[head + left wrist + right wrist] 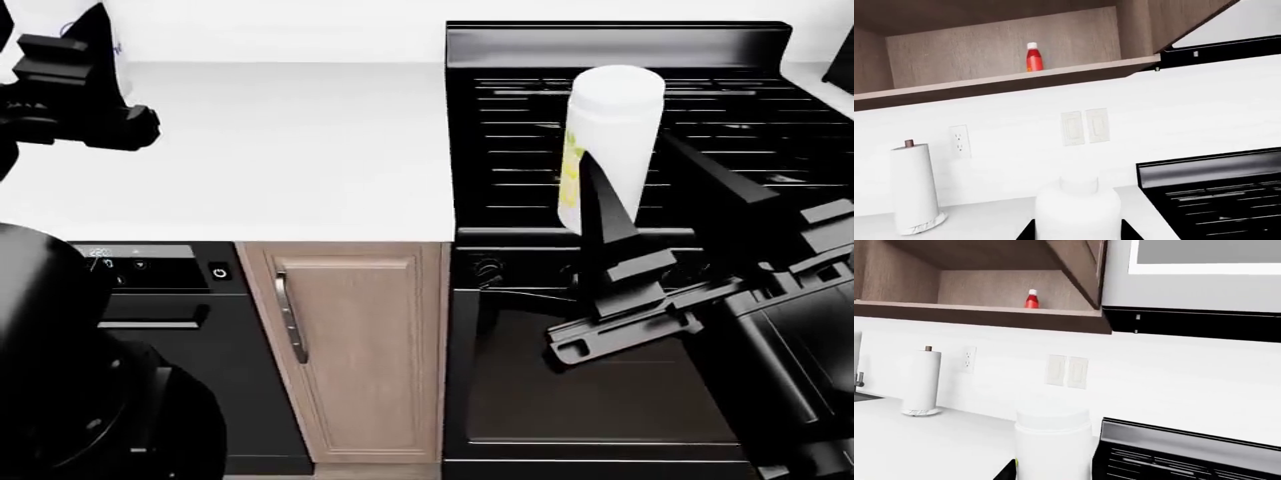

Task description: Pick and place the shaker into the drawer. Then close the cabinet.

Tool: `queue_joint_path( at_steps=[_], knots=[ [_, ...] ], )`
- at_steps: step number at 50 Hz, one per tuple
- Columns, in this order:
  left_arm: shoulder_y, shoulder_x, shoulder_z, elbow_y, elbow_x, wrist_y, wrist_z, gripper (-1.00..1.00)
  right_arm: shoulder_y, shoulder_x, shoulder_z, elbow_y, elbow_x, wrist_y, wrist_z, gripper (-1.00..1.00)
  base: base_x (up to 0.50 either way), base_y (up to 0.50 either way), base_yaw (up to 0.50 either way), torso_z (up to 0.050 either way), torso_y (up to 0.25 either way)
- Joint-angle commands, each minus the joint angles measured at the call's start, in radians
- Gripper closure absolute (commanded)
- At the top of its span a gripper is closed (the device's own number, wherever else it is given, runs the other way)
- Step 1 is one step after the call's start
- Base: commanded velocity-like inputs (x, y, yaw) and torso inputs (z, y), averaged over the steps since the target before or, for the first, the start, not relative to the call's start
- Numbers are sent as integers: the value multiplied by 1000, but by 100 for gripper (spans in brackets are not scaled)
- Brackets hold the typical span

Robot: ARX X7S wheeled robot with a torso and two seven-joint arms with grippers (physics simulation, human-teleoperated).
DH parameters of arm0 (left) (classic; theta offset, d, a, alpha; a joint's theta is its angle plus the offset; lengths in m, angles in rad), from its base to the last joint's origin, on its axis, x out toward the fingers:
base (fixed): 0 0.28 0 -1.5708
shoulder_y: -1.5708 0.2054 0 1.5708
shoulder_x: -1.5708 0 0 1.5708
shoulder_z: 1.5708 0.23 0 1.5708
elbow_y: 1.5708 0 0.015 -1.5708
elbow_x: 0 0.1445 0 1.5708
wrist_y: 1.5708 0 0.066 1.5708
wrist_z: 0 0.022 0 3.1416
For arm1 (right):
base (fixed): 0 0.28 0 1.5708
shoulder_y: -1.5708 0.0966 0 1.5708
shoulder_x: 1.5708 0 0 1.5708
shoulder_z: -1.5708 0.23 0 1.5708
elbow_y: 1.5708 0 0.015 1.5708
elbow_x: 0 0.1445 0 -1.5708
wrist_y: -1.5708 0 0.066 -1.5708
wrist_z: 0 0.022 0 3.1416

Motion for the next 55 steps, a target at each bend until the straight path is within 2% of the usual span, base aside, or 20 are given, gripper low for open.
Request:
queue_joint_path(
  at_steps=[1, 19, 35, 49, 55],
  knots=[
    [6, 0, 0, 5, 0, -6, 0, 100, -5, -4, 15, -6, -15, 2, -14, 100, -2, -500, 0, 0, 0],
    [8, 0, -3, 6, 2, -6, 0, 100, -10, -17, 27, -14, -33, 10, -43, 100, 1, -492, 0, 0, 0],
    [10, 5, -2, 3, 2, -6, 0, 100, -2, -12, 14, -12, -28, 8, -37, 100, 0, -105, 0, 1, 0],
    [18, 3, -1, 8, 2, -6, 0, 100, -6, 8, 1, -14, -14, 5, -18, 100, -78, -493, 0, 0, 0],
    [21, 2, 0, 9, 4, -5, 0, 100, -5, 11, 6, -15, -10, 2, -18, 100, -293, -56, -365, 0, 0]
  ],
)
